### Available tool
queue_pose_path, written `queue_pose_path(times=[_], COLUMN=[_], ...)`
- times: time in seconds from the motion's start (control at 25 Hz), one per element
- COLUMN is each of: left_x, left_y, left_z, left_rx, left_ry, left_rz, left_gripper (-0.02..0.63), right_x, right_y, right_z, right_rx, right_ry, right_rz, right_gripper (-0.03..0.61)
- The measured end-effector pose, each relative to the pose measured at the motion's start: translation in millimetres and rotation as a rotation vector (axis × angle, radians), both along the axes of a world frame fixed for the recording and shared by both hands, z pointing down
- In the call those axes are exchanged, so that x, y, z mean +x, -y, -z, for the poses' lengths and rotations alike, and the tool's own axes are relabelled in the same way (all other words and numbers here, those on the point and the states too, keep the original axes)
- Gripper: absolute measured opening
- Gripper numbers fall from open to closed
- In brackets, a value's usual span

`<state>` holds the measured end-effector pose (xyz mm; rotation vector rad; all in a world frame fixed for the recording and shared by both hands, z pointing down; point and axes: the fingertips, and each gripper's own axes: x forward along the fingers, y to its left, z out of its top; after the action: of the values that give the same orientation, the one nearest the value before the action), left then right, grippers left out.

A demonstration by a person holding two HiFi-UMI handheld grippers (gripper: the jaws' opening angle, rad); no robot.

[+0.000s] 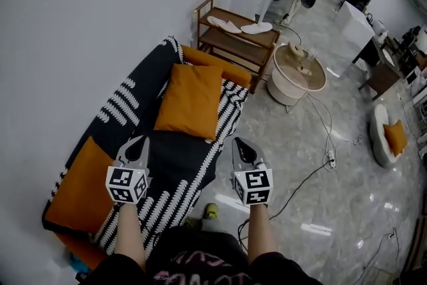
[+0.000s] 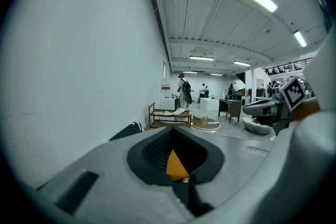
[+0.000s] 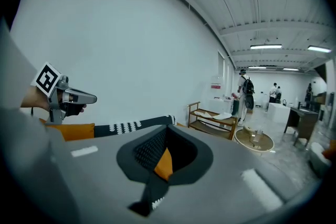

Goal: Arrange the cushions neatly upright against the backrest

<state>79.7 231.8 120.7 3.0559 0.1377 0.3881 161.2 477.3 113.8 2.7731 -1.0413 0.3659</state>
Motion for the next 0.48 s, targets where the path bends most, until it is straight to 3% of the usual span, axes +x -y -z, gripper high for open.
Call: queue_pose_path(times=[0.48], left_x=[77], left_y=[-68], left_z=[-12], left_rx=[-0.019], left_ry=[0.015], left_rz=[-0.145], left_gripper=[-0.003], right_x=[43], right_y=[-82], right_z=[-2], right_rx=[0.002], right_ry=[-0.008], right_rz=[-0.169], right_gripper=[0.009])
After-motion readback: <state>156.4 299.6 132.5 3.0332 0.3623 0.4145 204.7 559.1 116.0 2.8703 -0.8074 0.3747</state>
